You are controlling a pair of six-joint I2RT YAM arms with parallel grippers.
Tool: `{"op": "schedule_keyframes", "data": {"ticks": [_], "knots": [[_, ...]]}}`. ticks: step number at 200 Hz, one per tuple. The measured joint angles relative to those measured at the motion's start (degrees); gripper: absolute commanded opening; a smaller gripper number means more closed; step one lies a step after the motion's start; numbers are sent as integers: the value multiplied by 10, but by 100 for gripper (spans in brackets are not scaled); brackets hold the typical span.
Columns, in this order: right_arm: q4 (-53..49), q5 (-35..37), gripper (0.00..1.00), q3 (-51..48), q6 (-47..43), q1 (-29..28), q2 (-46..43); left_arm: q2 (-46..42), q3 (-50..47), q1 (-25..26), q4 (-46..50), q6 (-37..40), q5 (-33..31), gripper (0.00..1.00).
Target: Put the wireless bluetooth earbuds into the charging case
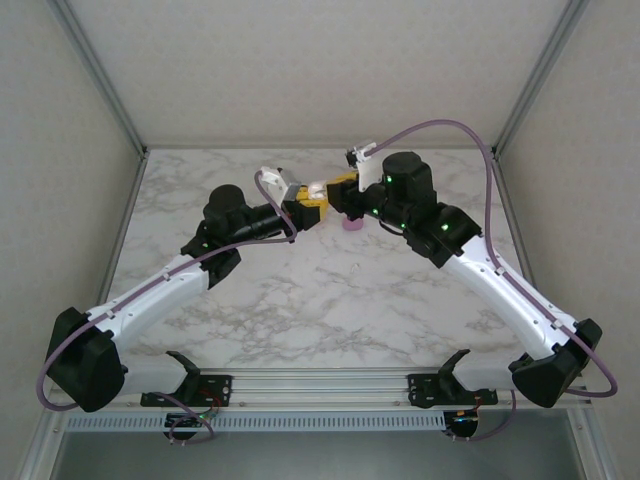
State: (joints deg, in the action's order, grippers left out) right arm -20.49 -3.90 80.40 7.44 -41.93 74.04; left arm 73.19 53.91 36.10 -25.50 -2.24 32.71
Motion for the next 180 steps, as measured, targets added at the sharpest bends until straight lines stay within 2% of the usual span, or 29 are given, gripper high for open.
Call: {"op": "schedule_keyframes", "data": {"ticks": [27,138,180], "knots": [[7,2,27,-3,-6,0,0,1,0,0,0,-6,-3,18],[-13,-23,38,-3,-19,1,0,1,0,0,0,-6,-5,17],[-34,-26,49,6,-7,2,0,0,0,1,-1,2,0,18]]}}
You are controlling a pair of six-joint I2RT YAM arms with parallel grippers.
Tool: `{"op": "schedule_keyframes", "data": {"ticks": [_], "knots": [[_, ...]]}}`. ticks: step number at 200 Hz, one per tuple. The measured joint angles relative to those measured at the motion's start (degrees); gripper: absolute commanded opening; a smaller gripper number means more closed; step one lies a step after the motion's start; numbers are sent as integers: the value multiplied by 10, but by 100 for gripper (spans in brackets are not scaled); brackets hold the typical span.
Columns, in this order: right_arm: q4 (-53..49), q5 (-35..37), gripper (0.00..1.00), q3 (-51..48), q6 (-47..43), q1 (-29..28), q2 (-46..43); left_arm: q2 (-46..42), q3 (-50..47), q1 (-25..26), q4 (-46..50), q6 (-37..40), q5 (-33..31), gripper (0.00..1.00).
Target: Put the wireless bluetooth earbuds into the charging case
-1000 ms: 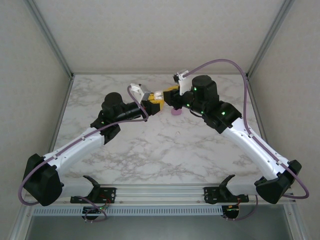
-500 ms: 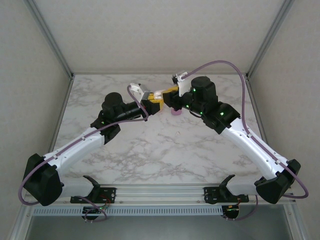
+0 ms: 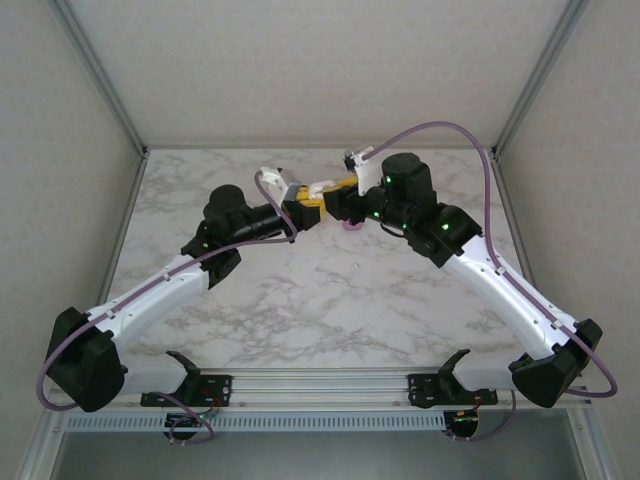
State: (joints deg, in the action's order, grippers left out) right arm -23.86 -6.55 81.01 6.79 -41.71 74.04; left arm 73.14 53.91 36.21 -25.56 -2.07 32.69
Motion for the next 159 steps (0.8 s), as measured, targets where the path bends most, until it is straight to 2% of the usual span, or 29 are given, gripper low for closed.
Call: {"op": "schedule_keyframes", "data": {"ticks": [49,113,135,159], "knots": [[-28,-45,65,21,35,5,0,-2,0,1,-2,13,0,17],[-30,-97,69,27,101,55,-14,-3,0,1,-2,23,0,18],[-30,-103,62,27,114,62,-23,-3,0,1,-2,23,0,18],[-32,-111,45,27,117,65,-25,-5,0,1,-2,25,0,18]]}}
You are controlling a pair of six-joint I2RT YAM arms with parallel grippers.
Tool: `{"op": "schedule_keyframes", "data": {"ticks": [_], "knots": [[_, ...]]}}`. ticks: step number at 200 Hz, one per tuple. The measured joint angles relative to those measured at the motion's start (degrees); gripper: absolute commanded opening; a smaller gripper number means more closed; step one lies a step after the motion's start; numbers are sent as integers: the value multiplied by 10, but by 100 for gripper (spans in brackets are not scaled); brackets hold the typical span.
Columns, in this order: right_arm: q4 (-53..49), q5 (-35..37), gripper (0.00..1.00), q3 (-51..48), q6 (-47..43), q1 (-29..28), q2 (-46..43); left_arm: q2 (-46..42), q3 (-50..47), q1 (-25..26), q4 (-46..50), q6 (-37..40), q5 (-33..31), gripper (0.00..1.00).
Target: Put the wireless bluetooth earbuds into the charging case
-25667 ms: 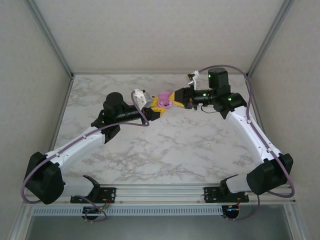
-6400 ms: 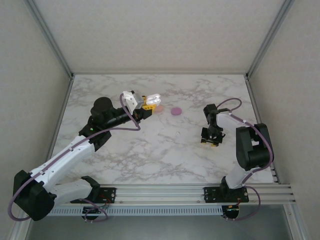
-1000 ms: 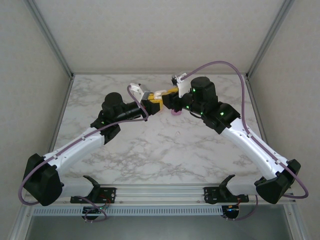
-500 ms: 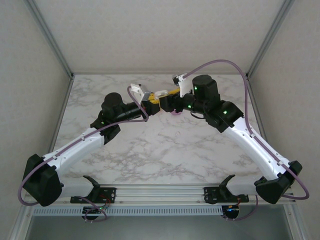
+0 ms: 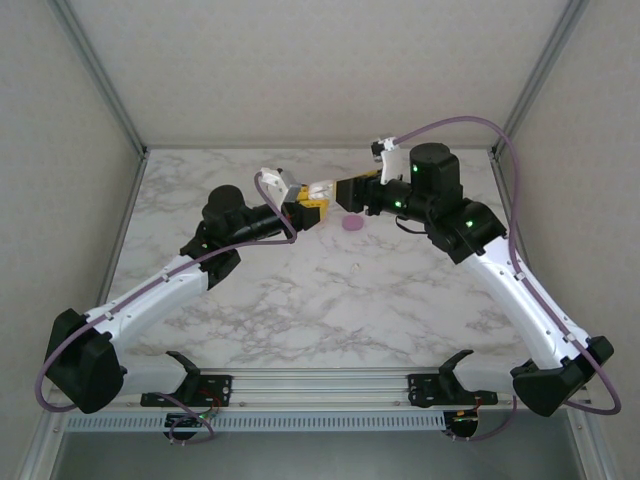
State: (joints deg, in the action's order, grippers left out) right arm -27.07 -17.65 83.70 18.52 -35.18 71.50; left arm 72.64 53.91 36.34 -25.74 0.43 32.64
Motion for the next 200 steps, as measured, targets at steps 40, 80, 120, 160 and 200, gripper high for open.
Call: {"op": "schedule_keyframes", "data": {"ticks": [40,80,120,160,200], "knots": [[-12,-7,32,0,4,4,1,-3,0,0,0,0,0,18],[-12,-37,28,1,6,5,15,-3,0,0,0,0,0,18],[-12,-59,27,8,6,6,41,-3,0,0,2,0,-2,17],[-12,-72,31,19,9,8,45,-3,0,0,2,3,-2,17],[-21,-64,33,28,19,8,49,-3,0,0,3,11,-2,17]]}}
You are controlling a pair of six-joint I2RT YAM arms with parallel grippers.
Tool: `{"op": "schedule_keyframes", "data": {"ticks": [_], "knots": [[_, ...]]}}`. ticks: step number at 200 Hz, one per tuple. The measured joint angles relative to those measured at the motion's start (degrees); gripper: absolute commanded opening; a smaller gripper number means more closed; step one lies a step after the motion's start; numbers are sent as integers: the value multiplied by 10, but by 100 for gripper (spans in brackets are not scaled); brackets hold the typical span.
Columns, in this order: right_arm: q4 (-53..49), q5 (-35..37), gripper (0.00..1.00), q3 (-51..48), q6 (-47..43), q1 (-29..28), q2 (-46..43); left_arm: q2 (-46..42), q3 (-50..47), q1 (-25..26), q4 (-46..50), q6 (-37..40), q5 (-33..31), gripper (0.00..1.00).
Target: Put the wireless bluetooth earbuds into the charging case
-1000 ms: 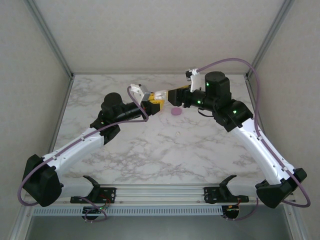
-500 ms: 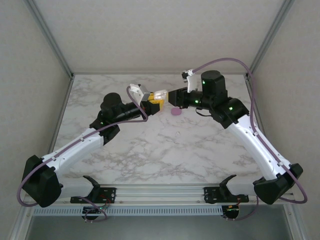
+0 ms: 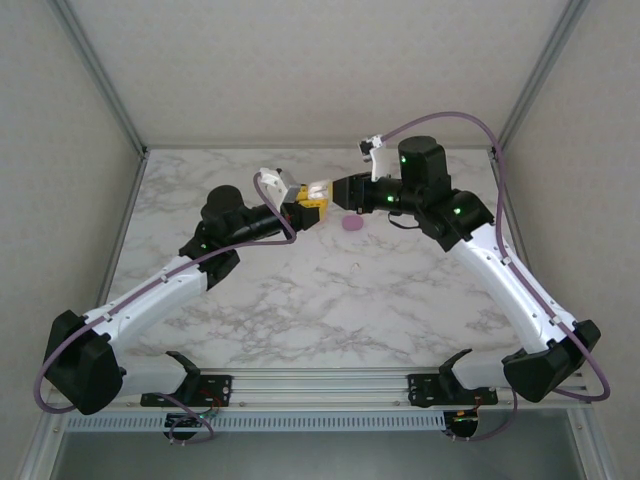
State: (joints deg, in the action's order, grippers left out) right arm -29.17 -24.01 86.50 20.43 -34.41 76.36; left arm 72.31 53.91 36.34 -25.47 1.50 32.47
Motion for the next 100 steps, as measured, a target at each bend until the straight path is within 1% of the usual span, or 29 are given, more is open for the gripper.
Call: {"op": "schedule_keyframes", "data": {"ticks": [13,67,100], "knots": [[-3,2,32,2,1,0,0,0,0,0,0,0,0,17],[-9,-24,32,15,11,0,13,0,0,0,0,0,0,18],[-17,-7,29,18,15,0,15,0,0,0,0,0,0,18]]}}
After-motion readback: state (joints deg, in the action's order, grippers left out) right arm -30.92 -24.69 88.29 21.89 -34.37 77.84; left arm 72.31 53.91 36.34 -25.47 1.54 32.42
